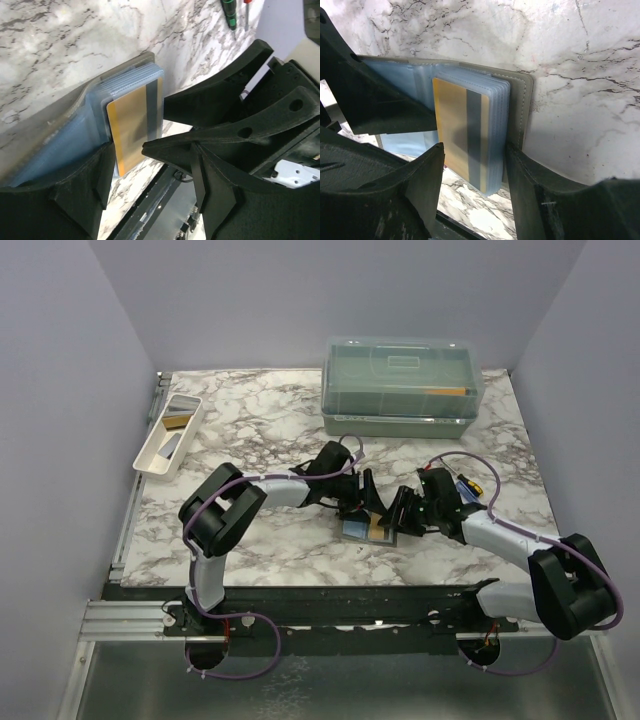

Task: Put the credit cards into the card holder
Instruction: Insert the credit card into the card holder, then pick up the credit card from the storage box.

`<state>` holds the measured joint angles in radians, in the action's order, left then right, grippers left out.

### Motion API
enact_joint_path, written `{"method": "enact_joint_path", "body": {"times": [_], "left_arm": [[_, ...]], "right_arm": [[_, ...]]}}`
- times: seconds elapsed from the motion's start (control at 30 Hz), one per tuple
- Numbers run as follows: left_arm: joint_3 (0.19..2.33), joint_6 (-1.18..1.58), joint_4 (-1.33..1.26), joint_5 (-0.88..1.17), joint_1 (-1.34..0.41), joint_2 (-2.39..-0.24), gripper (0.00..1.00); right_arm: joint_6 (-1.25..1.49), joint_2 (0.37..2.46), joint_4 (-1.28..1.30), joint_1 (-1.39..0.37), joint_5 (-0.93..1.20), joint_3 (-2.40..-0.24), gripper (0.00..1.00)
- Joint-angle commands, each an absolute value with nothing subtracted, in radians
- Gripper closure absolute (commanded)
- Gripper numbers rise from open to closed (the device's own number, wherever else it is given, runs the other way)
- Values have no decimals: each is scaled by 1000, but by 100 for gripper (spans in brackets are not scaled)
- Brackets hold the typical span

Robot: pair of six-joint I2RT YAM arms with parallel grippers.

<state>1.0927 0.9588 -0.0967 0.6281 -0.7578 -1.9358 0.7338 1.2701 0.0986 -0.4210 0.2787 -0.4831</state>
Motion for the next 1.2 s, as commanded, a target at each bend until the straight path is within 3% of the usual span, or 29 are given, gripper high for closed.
{"method": "enact_joint_path", "body": {"times": [0.0,0.13,0.43,0.73,0.97,1.17], "left_arm": [[1082,1039,-252,721,-777,-1927,34],[1075,1004,-199,710,-761,-1901,34],[1128,746,246,615,-649,-1705,29],[1156,699,400,423,-218,-1448,21],[1272,875,322,118,103,-1516,16],[1363,1023,185,-41,209,-1690,16]], "right_arm": [[736,1273,86,-433,313,-477,43],[704,1241,171,-433,250,-501,40],[621,1241,230,-433,216,-553,33],[560,1254,209,-433,242,-576,33],[517,1275,207,-432,255,-596,33],[517,1268,211,-433,240,-593,33]]}}
